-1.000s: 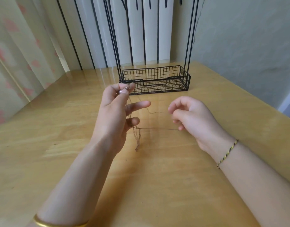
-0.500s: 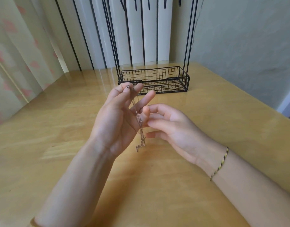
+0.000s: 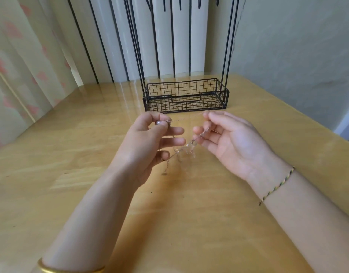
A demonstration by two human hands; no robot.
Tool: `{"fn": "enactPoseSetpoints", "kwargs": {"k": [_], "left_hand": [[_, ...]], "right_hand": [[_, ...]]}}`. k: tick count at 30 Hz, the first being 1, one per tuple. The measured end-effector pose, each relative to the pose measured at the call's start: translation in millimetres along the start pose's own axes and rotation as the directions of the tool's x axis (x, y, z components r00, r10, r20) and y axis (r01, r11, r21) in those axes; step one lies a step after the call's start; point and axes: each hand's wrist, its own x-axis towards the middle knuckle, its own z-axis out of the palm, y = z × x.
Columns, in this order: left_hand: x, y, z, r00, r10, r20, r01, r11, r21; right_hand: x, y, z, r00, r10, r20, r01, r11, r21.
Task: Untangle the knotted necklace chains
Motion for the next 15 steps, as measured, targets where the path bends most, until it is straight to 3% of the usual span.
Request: {"fn": "enactPoseSetpoints", "kwargs": {"k": [10, 13, 15], "left_hand": [[9, -11, -2, 0.99, 0.118, -0.072, -0.089, 0.943, 0.32], [9, -10, -2, 0.986, 0.142, -0.091, -0.107, 0.944, 0.313], [7, -7, -2, 0.986, 0.126, -0.113, -0.1, 0.972, 0.212]], "right_hand": [[3, 1, -3, 0.994, 0.038, -0.102, -0.021, 0.987, 0.162], [3, 3, -2, 0.99, 0.041, -0.136, -0.02, 0.988, 0.152], [2, 2, -2, 0.989, 0.058, -0.136, -0.057, 0.998, 0.012]]}}
